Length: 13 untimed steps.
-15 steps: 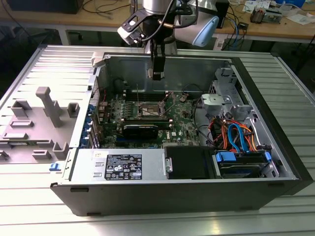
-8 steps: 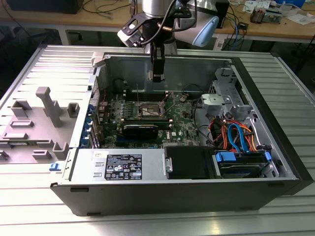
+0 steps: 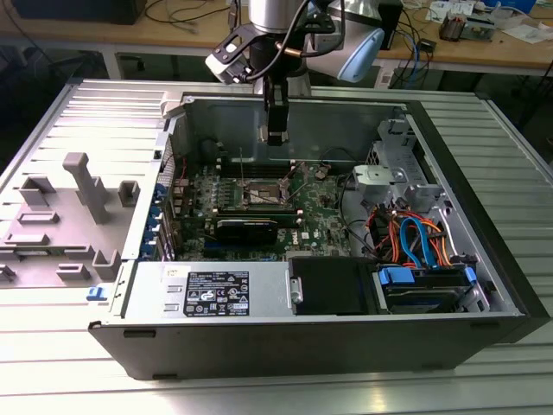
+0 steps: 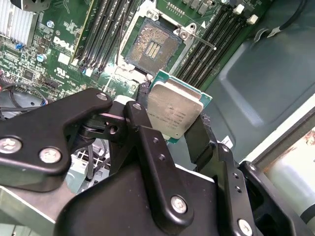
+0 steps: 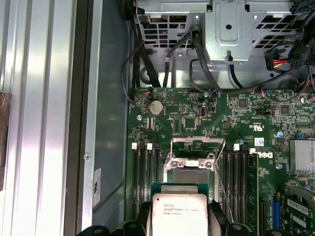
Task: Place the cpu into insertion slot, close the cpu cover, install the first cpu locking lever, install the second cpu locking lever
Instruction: 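Place the cpu into insertion slot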
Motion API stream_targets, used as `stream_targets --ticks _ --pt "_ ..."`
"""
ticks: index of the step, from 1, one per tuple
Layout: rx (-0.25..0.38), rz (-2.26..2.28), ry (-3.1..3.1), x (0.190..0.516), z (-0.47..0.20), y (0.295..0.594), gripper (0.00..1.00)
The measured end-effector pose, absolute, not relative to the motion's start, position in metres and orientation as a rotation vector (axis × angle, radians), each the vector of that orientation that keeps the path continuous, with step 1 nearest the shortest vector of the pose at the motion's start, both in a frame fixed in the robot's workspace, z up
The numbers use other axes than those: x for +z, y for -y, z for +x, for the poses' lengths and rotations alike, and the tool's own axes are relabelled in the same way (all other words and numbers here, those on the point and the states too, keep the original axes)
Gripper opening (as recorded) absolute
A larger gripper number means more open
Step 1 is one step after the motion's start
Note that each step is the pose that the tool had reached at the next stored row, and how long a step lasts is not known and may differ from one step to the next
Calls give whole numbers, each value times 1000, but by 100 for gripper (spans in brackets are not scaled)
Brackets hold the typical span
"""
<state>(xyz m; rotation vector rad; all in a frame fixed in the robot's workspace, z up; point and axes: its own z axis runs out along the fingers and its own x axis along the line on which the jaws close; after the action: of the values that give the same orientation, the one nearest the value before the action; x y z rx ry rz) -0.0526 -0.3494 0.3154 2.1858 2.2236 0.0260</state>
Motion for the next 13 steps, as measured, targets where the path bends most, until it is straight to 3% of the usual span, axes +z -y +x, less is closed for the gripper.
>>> stream_targets --ticks 13 --pt "27 2182 -2228 304 -53 349 55"
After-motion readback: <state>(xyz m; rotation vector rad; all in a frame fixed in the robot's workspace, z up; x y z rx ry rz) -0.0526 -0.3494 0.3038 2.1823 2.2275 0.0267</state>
